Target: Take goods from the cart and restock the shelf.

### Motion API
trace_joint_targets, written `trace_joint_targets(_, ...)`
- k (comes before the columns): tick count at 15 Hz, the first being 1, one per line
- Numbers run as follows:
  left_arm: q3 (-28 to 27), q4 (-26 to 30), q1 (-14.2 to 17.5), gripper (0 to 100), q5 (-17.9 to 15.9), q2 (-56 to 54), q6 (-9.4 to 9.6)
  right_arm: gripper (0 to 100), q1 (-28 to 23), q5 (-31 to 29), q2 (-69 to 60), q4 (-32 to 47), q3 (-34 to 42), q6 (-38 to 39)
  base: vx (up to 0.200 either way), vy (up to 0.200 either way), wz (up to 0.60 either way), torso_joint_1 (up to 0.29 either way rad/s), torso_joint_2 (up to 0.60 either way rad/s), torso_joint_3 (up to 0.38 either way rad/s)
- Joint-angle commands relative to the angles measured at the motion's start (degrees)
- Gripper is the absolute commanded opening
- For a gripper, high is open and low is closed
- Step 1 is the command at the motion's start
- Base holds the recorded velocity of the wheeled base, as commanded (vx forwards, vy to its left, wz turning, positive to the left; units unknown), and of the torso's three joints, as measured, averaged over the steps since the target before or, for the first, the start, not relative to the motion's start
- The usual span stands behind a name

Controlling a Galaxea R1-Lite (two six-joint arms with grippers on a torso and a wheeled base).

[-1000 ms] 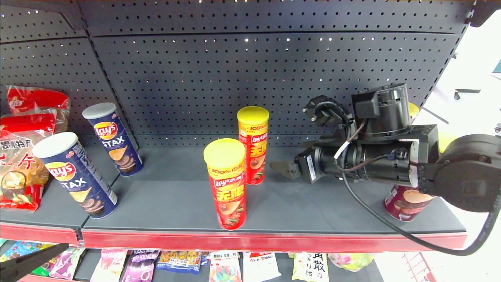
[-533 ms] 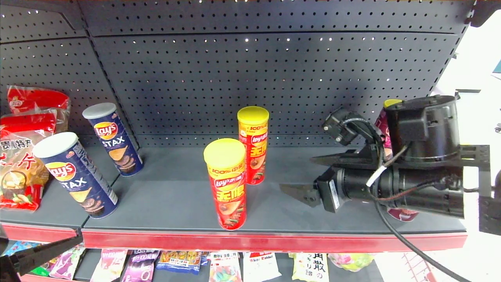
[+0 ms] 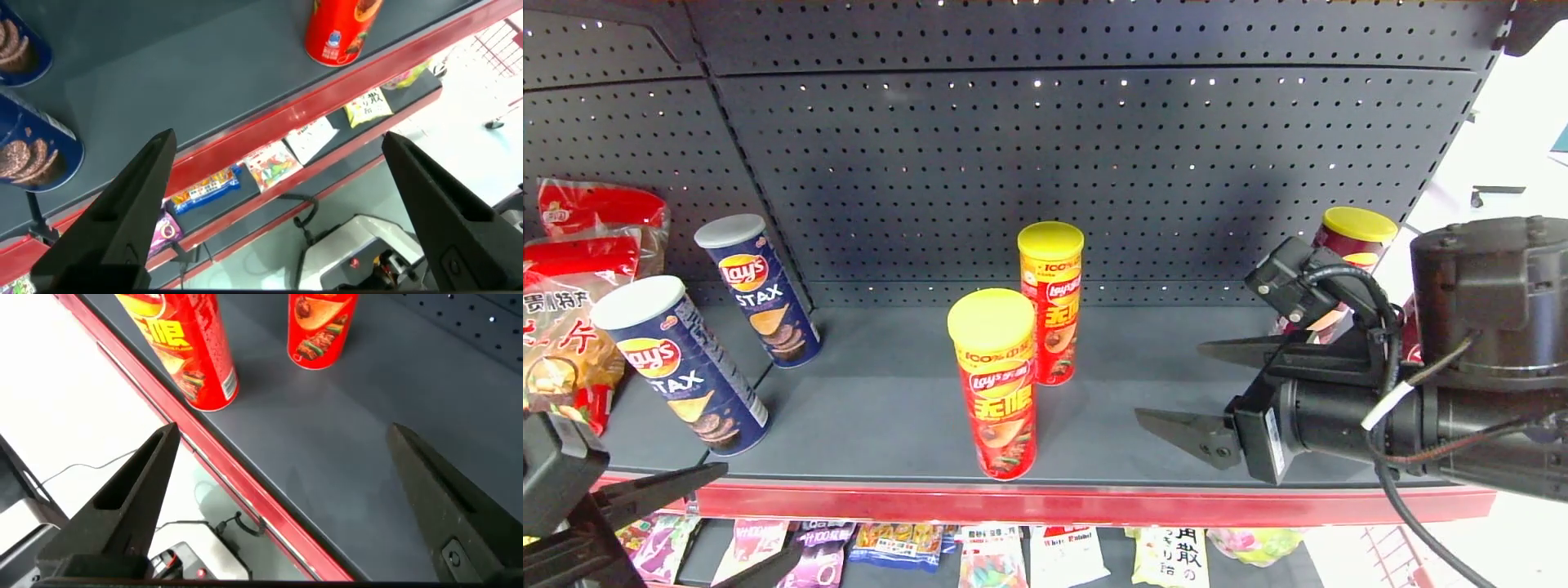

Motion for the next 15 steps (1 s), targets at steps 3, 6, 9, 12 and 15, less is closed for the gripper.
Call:
trace_joint_targets(3, -0.02, -0.08, -0.01, 100, -0.04, 0.89, -0.03, 100, 0.02, 0.09, 0.14, -0.01, 0.11, 0.03, 0.0, 0.0, 0.0, 0.0, 0.0, 0.0)
trace_joint_targets(6, -0.02, -0.08, -0.01, 100, -0.04, 0.8, -0.03, 100, 0.02, 0.09, 0.14, -0.01, 0.03, -0.06, 0.0, 0.0, 0.0, 0.0, 0.0, 0.0)
trace_joint_targets(9, -0.11, -0.17, -0.1, 100, -0.12, 2.03, -0.03, 100, 1.08, 0.44, -1.45, -0.01, 0.55, -0.06, 0.0, 0.0, 0.0, 0.0, 0.0, 0.0)
trace_joint_targets(12, -0.2, -1.84, -2.82, 100, -3.02, 3.96, -0.03, 100, 3.1, 0.53, -7.77, -0.01, 3.28, -0.59, 0.0, 0.0, 0.0, 0.0, 0.0, 0.0)
trace_joint_targets(15, -1.51, -2.01, -4.41, 100, -3.29, 7.3, 0.06, 100, 3.45, -0.09, -16.04, 0.61, 5.92, -0.68, 0.0, 0.0, 0.0, 0.0, 0.0, 0.0)
